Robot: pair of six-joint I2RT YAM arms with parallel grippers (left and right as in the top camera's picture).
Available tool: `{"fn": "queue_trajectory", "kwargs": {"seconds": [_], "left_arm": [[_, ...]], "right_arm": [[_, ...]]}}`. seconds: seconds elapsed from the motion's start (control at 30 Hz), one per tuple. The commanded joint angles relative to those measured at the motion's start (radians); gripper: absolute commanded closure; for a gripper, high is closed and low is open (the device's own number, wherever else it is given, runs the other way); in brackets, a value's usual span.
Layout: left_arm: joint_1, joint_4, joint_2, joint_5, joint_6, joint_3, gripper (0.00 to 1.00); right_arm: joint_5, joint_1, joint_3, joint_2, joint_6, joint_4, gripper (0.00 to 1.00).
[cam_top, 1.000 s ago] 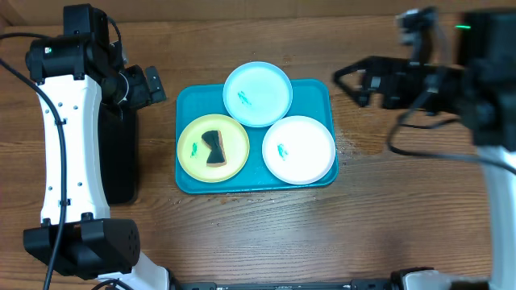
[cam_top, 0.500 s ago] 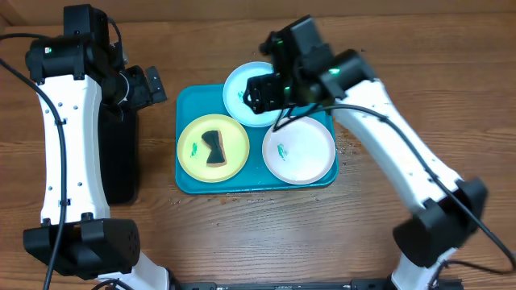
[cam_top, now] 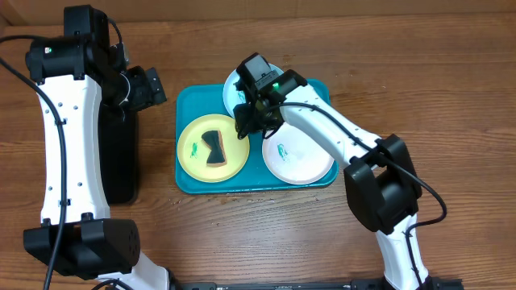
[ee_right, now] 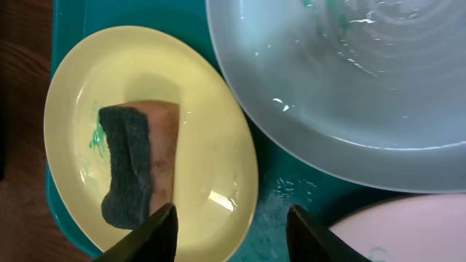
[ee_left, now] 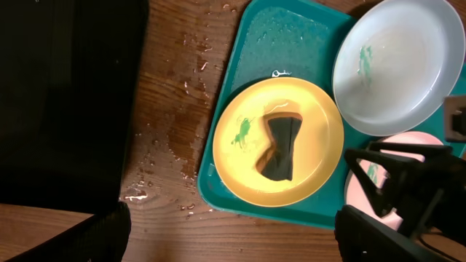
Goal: Clean dirty plates on tray and stack at the side
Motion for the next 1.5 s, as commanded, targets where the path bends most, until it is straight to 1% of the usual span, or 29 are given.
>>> {"fn": "queue_trajectory", "kwargs": {"seconds": [0.0, 0.07, 0.2, 0.3, 0.37, 0.4, 0.43, 0.47, 0.5, 0.57, 0.6, 0.67, 0.73, 0.8, 0.83, 0.87, 0.93, 1.0, 1.07, 1.17, 1.33, 1.47], "left_arm": [[-0.022, -0.008, 0.010, 0.012, -0.002, -0.004, 0.11], [-0.028, -0.007, 0.010, 0.012, -0.002, -0.004, 0.09], [-0.036, -0.003, 0.011, 0.012, -0.003, -0.004, 0.12], [-0.039, -0.004, 0.019, 0.012, -0.002, -0.004, 0.11], [-0.040, -0.005, 0.027, 0.019, -0.002, -0.004, 0.11], [-0.040, -0.007, 0.035, 0.032, -0.002, -0.005, 0.14], [-0.040, -0.008, 0.039, 0.047, -0.002, -0.005, 0.26], [-0.040, -0.008, 0.046, 0.068, -0.002, -0.005, 0.34], [-0.041, -0.008, 0.055, 0.089, -0.001, -0.005, 0.39], [-0.042, -0.006, 0.076, 0.130, 0.030, -0.005, 0.42], [-0.044, -0.007, 0.089, 0.147, 0.052, -0.005, 0.42], [-0.055, -0.014, 0.119, 0.187, 0.110, -0.007, 0.42], [-0.070, -0.020, 0.148, 0.210, 0.138, -0.012, 0.43], [-0.092, -0.029, 0.190, 0.215, 0.141, -0.014, 0.50], [-0.116, -0.032, 0.231, 0.214, 0.142, -0.014, 0.50], [-0.129, -0.031, 0.254, 0.214, 0.148, -0.014, 0.49], [-0.153, -0.030, 0.300, 0.214, 0.167, -0.014, 0.40], [-0.177, -0.030, 0.349, 0.214, 0.188, -0.014, 0.37], [-0.198, -0.030, 0.405, 0.214, 0.190, -0.014, 0.37], [-0.211, -0.029, 0.476, 0.208, 0.190, -0.014, 0.42], [-0.201, -0.013, 0.565, 0.208, 0.189, -0.014, 0.41], [-0.200, 0.000, 0.584, 0.207, 0.189, -0.014, 0.41]], "right_arm": [[0.008, 0.018, 0.005, 0.076, 0.005, 0.018, 0.50], [0.023, 0.019, 0.005, 0.095, 0.005, 0.013, 0.51], [0.058, 0.019, 0.005, 0.108, 0.004, 0.013, 0.51], [0.062, 0.019, 0.005, 0.108, 0.005, 0.012, 0.51], [0.063, 0.019, 0.005, 0.109, 0.005, 0.007, 0.55], [0.063, 0.020, 0.003, 0.109, 0.005, 0.006, 0.58], [0.063, 0.021, -0.001, 0.109, 0.005, 0.007, 0.60], [0.063, 0.021, -0.005, 0.109, 0.005, 0.008, 0.64], [0.063, 0.021, -0.010, 0.109, 0.005, 0.011, 0.69], [0.063, 0.021, -0.026, 0.109, 0.005, 0.027, 0.75], [0.063, 0.021, -0.036, 0.109, 0.005, 0.035, 0.78], [0.063, 0.021, -0.050, 0.109, 0.005, 0.047, 0.81], [0.063, 0.021, -0.058, 0.109, 0.005, 0.052, 0.85], [0.063, 0.019, -0.058, 0.109, 0.005, 0.052, 0.90], [0.063, 0.018, -0.058, 0.109, 0.005, 0.055, 0.92], [0.063, 0.018, -0.058, 0.109, 0.005, 0.057, 0.92], [0.063, 0.018, -0.058, 0.109, 0.005, 0.060, 0.92], [0.063, 0.018, -0.058, 0.109, 0.005, 0.063, 0.92], [0.064, 0.018, -0.058, 0.109, 0.004, 0.066, 0.92], [0.064, 0.016, -0.058, 0.109, 0.004, 0.066, 0.92], [0.064, 0.017, -0.058, 0.109, 0.004, 0.063, 0.92], [0.064, 0.016, -0.058, 0.109, 0.004, 0.065, 0.92]]}}
